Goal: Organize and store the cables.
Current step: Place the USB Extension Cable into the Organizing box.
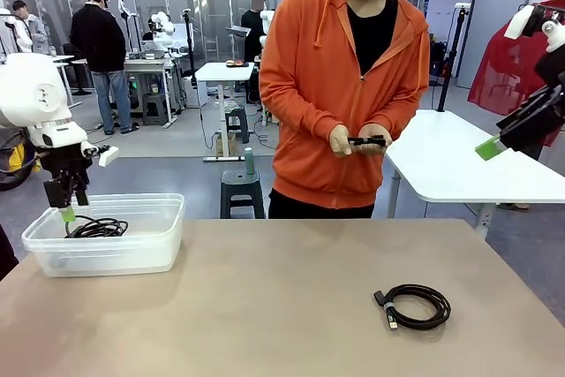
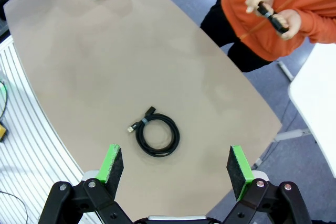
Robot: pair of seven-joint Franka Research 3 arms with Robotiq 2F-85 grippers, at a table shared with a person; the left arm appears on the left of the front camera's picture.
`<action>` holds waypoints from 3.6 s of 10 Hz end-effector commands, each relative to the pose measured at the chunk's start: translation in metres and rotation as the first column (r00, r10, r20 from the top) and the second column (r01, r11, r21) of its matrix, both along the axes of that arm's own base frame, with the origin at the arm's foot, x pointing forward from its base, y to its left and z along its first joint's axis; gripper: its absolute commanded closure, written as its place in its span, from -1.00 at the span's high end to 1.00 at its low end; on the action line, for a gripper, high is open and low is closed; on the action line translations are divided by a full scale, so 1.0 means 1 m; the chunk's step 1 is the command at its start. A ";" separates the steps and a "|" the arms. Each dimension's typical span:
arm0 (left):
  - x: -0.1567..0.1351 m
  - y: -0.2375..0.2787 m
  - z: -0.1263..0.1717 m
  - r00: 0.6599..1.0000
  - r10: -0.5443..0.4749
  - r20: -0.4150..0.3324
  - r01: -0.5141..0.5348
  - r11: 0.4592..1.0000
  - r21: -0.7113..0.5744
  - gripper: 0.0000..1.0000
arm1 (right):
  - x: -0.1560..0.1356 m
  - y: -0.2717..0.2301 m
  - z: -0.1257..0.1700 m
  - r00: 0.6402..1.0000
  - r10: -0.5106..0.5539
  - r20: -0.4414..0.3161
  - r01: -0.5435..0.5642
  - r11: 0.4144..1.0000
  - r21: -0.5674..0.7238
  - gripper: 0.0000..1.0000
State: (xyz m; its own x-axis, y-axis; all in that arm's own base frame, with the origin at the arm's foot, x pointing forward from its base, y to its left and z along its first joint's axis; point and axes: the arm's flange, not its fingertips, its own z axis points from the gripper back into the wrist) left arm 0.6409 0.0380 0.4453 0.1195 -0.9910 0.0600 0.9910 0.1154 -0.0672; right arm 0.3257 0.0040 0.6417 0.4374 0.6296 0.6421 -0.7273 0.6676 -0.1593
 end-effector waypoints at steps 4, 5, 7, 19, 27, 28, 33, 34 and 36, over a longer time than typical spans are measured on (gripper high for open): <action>-0.123 -0.010 0.069 0.938 0.341 0.061 -0.330 0.933 -0.144 0.83 | 0.026 0.028 -0.032 0.948 -0.307 -0.087 0.279 0.929 -0.243 1.00; -0.154 -0.014 0.086 0.912 0.401 0.082 -0.386 0.909 -0.156 0.83 | 0.025 0.038 -0.047 0.932 -0.340 -0.121 0.299 0.916 -0.268 1.00; -0.191 -0.029 0.095 0.845 0.519 0.127 -0.485 0.845 -0.223 0.83 | 0.031 0.051 -0.082 0.911 -0.405 -0.084 0.364 0.881 -0.301 1.00; -0.284 -0.077 0.136 0.749 0.556 0.360 -0.468 0.829 -0.308 0.83 | 0.057 0.081 -0.166 0.822 -0.528 -0.213 0.491 0.847 -0.204 1.00; -0.366 -0.070 0.154 0.688 0.620 0.377 -0.449 0.771 -0.451 0.83 | 0.067 0.136 -0.280 0.736 -0.568 -0.369 0.549 0.819 -0.165 1.00; -0.366 -0.070 0.154 0.688 0.620 0.377 -0.449 0.771 -0.451 0.83 | 0.062 0.141 -0.290 0.739 -0.579 -0.343 0.561 0.812 -0.161 1.00; -0.366 -0.070 0.154 0.688 0.620 0.377 -0.449 0.771 -0.451 0.83 | 0.055 0.145 -0.328 0.659 -0.623 -0.421 0.583 0.777 -0.236 1.00; -0.366 -0.070 0.154 0.688 0.620 0.377 -0.449 0.771 -0.451 0.83 | 0.055 0.145 -0.332 0.654 -0.625 -0.425 0.586 0.775 -0.238 1.00; -0.366 -0.070 0.154 0.688 0.620 0.377 -0.449 0.771 -0.451 0.83 | 0.057 0.145 -0.343 0.658 -0.626 -0.419 0.589 0.774 -0.232 1.00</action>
State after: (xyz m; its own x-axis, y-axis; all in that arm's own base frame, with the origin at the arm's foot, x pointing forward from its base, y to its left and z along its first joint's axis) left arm 0.2744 -0.0302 0.5967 0.4893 -0.6834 0.5417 0.6782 0.6887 0.2563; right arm 0.4111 0.1544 0.3119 0.9613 0.1900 0.1995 -0.1980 0.9800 0.0208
